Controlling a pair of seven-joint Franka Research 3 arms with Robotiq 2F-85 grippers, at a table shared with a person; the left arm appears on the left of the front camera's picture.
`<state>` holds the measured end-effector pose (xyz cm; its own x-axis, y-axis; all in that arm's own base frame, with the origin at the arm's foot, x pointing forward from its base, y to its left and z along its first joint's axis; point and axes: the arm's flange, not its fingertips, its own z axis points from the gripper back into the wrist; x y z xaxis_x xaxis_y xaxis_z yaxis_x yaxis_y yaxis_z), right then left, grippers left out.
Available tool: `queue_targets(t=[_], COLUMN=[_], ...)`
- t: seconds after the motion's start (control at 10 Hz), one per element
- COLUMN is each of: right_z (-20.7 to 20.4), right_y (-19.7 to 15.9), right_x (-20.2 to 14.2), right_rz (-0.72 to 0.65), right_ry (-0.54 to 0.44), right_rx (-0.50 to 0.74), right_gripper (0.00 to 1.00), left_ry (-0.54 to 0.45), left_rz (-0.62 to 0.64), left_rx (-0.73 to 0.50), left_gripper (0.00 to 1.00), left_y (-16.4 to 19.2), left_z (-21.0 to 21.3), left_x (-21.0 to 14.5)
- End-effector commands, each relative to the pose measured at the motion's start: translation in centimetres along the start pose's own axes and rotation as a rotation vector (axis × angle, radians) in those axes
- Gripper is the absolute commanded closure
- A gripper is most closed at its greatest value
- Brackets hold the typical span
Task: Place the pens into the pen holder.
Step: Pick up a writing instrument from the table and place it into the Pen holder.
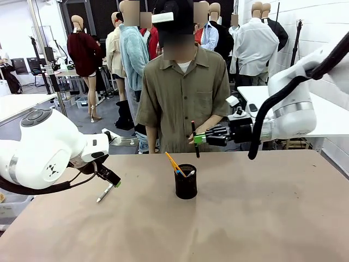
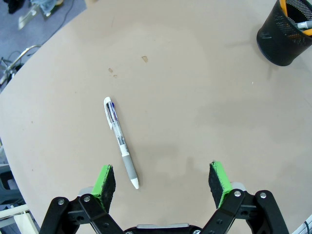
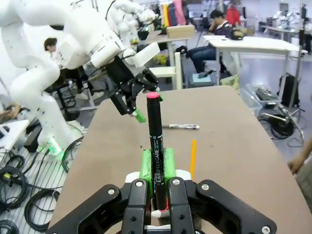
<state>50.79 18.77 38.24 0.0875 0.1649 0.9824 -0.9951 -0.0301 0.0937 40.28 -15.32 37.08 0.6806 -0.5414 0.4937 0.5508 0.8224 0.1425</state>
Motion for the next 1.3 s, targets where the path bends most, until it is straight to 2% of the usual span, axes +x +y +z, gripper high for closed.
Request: queue_targets(t=[0.0,0.5,1.2], right_z=[-1.5,-3.5,-5.8], right_y=[-3.3,-6.6,-9.0], right_x=[-0.1,-3.0,-5.2], right_rz=[0.007,-0.042,-0.062], right_ry=[0.035,0.042,0.135], right_rx=[0.077,0.16,0.102], right_gripper=[1.0,1.0,1.0], left_ry=[-0.002,-0.002,-0.002], left_rz=[0.005,0.005,0.005], left_rx=[-0.001,-0.001,-0.001], left_gripper=[0.0,0.0,0.0], left_y=[0.2,0.2,0.2], left_z=[0.1,0.1,0.1], left_x=[-0.1,-0.1,-0.1])
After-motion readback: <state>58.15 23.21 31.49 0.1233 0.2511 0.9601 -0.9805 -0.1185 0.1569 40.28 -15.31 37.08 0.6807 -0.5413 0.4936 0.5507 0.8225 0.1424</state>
